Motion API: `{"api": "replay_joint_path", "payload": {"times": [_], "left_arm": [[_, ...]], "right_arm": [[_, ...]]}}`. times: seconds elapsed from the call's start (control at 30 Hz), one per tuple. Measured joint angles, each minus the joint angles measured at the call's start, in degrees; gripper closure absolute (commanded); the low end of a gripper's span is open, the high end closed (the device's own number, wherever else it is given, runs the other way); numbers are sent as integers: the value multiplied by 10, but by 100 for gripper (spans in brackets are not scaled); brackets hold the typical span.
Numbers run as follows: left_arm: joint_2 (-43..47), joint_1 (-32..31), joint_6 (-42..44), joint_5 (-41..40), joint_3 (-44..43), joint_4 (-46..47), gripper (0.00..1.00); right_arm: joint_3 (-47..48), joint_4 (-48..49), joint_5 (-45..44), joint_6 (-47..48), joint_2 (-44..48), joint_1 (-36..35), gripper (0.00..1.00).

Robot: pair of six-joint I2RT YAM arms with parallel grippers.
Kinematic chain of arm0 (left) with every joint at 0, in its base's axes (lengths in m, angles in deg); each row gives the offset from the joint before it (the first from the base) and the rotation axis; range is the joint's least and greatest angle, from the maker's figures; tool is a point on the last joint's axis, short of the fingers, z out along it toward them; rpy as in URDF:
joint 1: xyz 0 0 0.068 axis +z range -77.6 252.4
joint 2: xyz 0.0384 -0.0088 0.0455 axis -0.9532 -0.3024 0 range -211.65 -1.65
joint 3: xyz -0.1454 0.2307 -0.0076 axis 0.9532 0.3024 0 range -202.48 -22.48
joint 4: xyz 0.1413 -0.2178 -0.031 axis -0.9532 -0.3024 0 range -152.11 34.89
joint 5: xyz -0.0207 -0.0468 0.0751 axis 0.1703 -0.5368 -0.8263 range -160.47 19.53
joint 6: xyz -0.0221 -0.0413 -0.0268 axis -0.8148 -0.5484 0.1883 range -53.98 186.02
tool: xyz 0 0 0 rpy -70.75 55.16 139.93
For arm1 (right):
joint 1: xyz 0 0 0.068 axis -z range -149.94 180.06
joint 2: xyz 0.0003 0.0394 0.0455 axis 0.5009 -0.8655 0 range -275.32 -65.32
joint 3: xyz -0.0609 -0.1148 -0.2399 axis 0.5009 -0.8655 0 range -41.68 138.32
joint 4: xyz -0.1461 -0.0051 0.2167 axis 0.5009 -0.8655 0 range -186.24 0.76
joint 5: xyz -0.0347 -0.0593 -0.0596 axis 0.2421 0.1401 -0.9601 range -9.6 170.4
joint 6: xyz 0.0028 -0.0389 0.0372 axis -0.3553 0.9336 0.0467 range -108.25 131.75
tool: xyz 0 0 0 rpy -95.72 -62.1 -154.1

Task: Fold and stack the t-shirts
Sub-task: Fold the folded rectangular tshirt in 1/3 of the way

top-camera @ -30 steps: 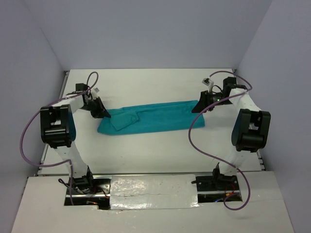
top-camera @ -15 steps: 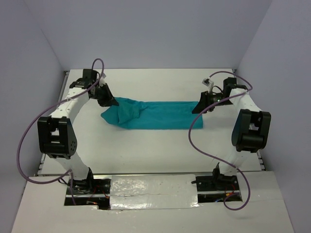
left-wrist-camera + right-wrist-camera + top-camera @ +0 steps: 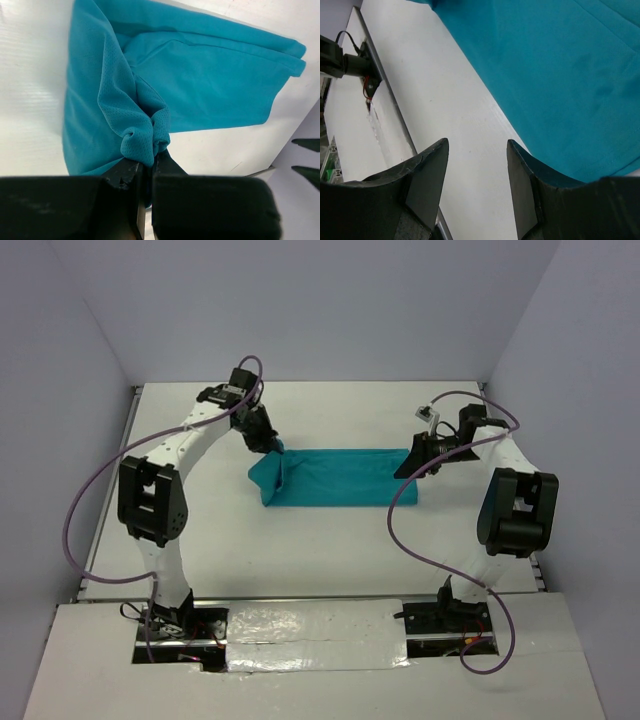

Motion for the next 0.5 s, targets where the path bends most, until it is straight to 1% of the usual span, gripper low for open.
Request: {"api": "replay_joint_path", "payload": {"times": [0.13,0.37,0.5], "left_arm": [[-49,-31,-32,-26,-59,-30,100],[-135,-74,-64,-54,-160,-66,100],[-156,-90,-81,-61,-179,-71,100]], "right_arm": [[-8,0,2,3,1,0,42],[-16,0,4,8,1,0,42],[-19,0,7,10,1,1,42]]}}
